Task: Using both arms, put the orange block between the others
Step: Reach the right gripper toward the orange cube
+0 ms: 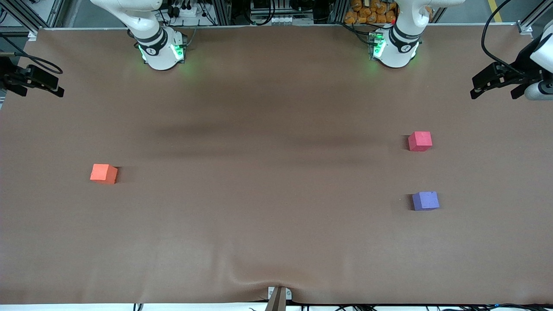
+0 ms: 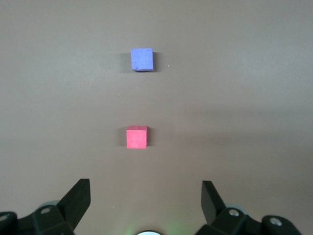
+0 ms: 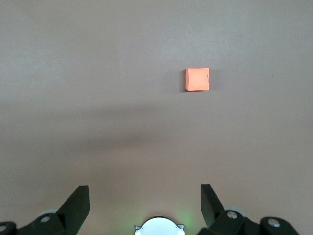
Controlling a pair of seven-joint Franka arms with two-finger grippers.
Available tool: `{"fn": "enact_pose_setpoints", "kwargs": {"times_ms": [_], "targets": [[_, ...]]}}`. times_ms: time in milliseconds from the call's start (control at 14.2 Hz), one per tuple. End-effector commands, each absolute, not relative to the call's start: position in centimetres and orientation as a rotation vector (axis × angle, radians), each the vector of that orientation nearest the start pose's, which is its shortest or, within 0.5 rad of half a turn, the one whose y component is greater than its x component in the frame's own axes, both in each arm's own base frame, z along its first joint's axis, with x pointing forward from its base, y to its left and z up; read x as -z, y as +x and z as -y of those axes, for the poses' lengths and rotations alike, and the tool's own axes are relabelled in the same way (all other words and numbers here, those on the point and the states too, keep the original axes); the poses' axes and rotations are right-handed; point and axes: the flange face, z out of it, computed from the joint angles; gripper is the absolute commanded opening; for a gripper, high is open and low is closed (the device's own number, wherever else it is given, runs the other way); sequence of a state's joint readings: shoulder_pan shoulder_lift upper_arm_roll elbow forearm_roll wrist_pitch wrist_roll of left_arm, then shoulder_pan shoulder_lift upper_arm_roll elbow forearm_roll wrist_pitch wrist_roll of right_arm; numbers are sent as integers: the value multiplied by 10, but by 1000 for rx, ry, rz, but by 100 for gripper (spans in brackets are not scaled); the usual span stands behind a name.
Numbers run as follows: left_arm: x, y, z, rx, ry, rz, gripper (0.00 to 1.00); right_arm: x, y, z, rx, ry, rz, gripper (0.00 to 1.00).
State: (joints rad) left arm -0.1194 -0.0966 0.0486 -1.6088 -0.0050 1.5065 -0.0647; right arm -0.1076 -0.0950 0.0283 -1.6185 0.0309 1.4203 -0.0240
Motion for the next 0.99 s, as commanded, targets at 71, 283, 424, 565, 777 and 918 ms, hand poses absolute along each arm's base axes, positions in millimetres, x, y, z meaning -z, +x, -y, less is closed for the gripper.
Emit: {"fn": "enact_pose_setpoints", "kwargs": {"times_ms": [71, 283, 424, 565, 777, 918], "targets": [[-659, 512, 44, -11, -3134, -62, 100, -643, 505, 35, -140, -3104, -65, 100], [-660, 513, 43, -6, -3126, -51, 100, -636, 508, 35, -157, -3102, -56, 100], [-656, 511, 45, -27, -3125, -56, 100, -619, 518, 34, -204, -3097, -47, 100], [-658, 511, 47, -23, -3125, -51, 100, -584, 526, 33, -246, -3092, -45, 100], [-654, 514, 46, -28, -3125, -58, 100, -520, 532, 34, -247, -3092, -53, 100], [-657, 517, 47, 10, -3129, -64, 100, -479, 541, 35, -242, -3092, -56, 100]]}}
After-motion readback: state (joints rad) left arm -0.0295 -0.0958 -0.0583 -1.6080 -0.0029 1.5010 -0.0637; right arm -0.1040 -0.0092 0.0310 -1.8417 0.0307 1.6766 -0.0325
